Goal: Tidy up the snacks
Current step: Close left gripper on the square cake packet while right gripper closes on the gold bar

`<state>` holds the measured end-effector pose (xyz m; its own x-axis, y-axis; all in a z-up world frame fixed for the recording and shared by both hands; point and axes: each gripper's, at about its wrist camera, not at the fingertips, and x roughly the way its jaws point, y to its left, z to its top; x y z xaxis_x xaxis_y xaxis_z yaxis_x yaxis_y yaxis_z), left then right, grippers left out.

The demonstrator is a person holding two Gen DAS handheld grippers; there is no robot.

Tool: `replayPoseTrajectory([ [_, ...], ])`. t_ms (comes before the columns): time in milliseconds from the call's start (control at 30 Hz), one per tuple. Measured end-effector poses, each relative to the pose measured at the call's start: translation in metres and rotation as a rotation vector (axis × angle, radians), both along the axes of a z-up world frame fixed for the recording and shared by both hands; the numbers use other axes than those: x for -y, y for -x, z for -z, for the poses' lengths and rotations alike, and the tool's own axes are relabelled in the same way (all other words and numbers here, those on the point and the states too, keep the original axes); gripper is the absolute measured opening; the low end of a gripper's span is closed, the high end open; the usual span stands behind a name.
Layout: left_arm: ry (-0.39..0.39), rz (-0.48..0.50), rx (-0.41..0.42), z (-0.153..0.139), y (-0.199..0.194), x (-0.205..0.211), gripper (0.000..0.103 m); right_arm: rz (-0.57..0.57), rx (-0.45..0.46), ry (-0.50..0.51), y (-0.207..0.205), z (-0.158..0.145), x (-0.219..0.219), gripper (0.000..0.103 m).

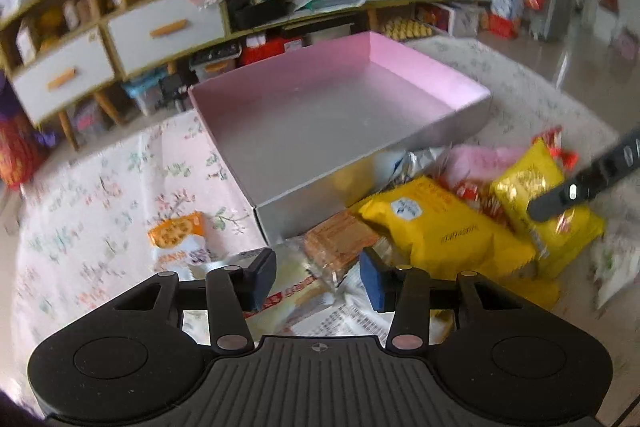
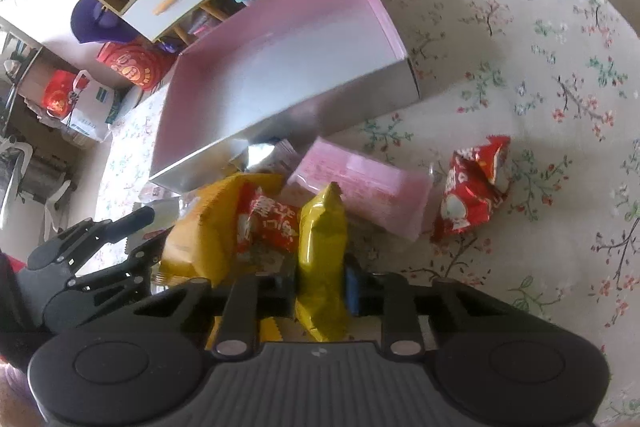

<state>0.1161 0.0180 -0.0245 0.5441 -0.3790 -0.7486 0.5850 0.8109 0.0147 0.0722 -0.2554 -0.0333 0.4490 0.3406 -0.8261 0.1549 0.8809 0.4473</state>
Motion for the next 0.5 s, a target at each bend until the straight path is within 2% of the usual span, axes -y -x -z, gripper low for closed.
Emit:
replayPoseTrajectory([
  [133, 0.126, -0.114, -0.119, 0.002, -0.015, -0.005, 0.044, 0.001, 0.018, 0.002, -0.002, -0.004, 0.001, 0.007],
  [200, 0.156, -0.164, -0.158, 0.004, -0.021, -0.002, 0.044, 0.002, 0.03, 0.002, -0.002, -0.007, 0.001, 0.007],
  [367, 0.136, -0.297, -0.179, 0.009, -0.03, 0.011, 0.044, 0.002, 0.053, 0.013, -0.002, -0.011, 0.001, 0.007],
  [500, 0.07, -0.327, -0.13, 0.011, -0.028, 0.029, 0.044, -0.002, 0.049, 0.007, 0.0, -0.01, 0.003, 0.007],
])
